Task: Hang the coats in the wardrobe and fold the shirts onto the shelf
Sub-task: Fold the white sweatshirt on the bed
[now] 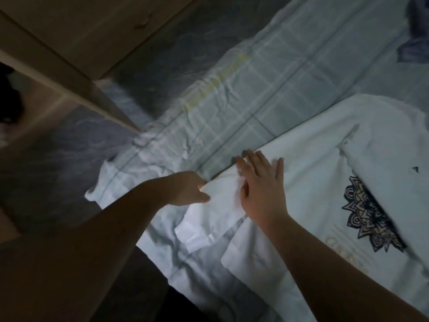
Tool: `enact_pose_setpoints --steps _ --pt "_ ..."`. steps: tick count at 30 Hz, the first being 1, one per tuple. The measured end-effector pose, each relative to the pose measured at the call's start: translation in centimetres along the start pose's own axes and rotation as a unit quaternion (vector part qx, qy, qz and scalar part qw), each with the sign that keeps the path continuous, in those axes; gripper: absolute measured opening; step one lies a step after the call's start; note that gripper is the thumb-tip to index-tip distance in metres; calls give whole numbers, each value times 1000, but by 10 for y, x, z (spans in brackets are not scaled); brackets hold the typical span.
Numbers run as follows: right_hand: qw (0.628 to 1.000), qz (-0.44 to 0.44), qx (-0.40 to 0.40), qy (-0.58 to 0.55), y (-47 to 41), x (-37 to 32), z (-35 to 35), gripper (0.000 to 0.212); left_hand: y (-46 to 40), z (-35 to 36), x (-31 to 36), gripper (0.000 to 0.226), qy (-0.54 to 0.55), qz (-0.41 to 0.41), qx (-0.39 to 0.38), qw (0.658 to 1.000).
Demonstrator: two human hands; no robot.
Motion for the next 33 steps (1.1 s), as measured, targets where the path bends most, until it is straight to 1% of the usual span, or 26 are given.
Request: enact_pose_setpoints --steps 3,5,6,7,8,10,11,12,13,15,16,17,18,19,20,22,24,25,26,27,28,29,30,31,32,33 --pt "996 3 59 -64 0 -4 -7 71 16 -20 -8 34 90 43 108 989" --pt "986 5 117 -122 -1 -2 -13 66 24 -42 -12 24 113 84 219 965" --pt "983 2 125 -133 -3 -1 -14 62 28 -54 -13 28 111 106 265 952" --pt "984 -2 115 -135 -5 0 -16 58 31 -66 -14 29 112 127 288 943" --pt "987 1 92 -135 -10 1 -16 55 32 -78 -13 28 113 145 289 939" --pt "990 27 40 -133 -24 6 -17 56 33 -102 -6 24 99 152 254 950" --pt "991 41 31 -125 -31 9 -17 58 31 -115 -3 25 81 143 243 956" --pt "991 53 38 -117 -39 13 -19 60 28 -129 2 28 57 143 259 954" --pt "990 66 49 -117 -49 17 -22 62 27 -144 10 29 29 157 303 940" --pt "983 86 63 -149 -66 21 -36 64 29 -172 28 26 -28 211 425 880" --pt "979 87 80 -167 -72 21 -44 59 29 -182 35 26 -50 231 466 853" --pt "975 82 108 -175 -77 20 -53 52 26 -187 40 30 -76 240 488 836" --pt "972 75 138 -173 -80 18 -59 46 20 -187 41 35 -106 233 499 828" --pt "971 67 159 -168 -82 16 -61 44 12 -182 38 39 -131 213 501 829" --pt "971 64 163 -162 -85 14 -60 44 1 -174 30 39 -143 189 495 836" --pt "977 65 137 -148 -92 12 -48 49 -26 -153 4 35 -134 138 461 866" --pt "984 60 103 -129 -98 10 -31 54 -42 -134 -26 28 -64 116 418 899" --pt "989 56 78 -111 -101 9 -24 55 -44 -129 -35 25 -12 136 410 902" --pt "994 54 43 -85 -104 7 -17 55 -42 -128 -40 22 55 155 411 897" --pt "997 53 5 -57 -107 4 -11 57 -39 -132 -43 18 139 154 425 881" --pt "998 54 -28 -34 -109 1 -7 59 -36 -140 -43 18 230 129 447 855" --pt "997 58 -49 -18 -112 -2 -4 60 -40 -150 -51 19 298 72 467 829" --pt "996 66 -58 -8 -116 -5 -3 60 -42 -163 -56 17 329 14 477 815" --pt "996 77 -54 -3 -120 -7 -5 58 -46 -173 -60 17 335 -45 461 820" --pt "995 89 -44 1 -124 -9 -6 56 -51 -181 -64 20 349 -99 414 834" --pt "995 98 -34 4 -127 -9 -8 53 -55 -186 -65 25 392 -140 357 837"
Point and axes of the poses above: each hand's wrist, its own y-axis away from the middle knuckle, its own z-axis out of the palm, x = y × z, the point moved 2 cm from there along -y, towards the middle knuckle, and after that the axes turned 14 degrees about y, right-handed, at the moved point
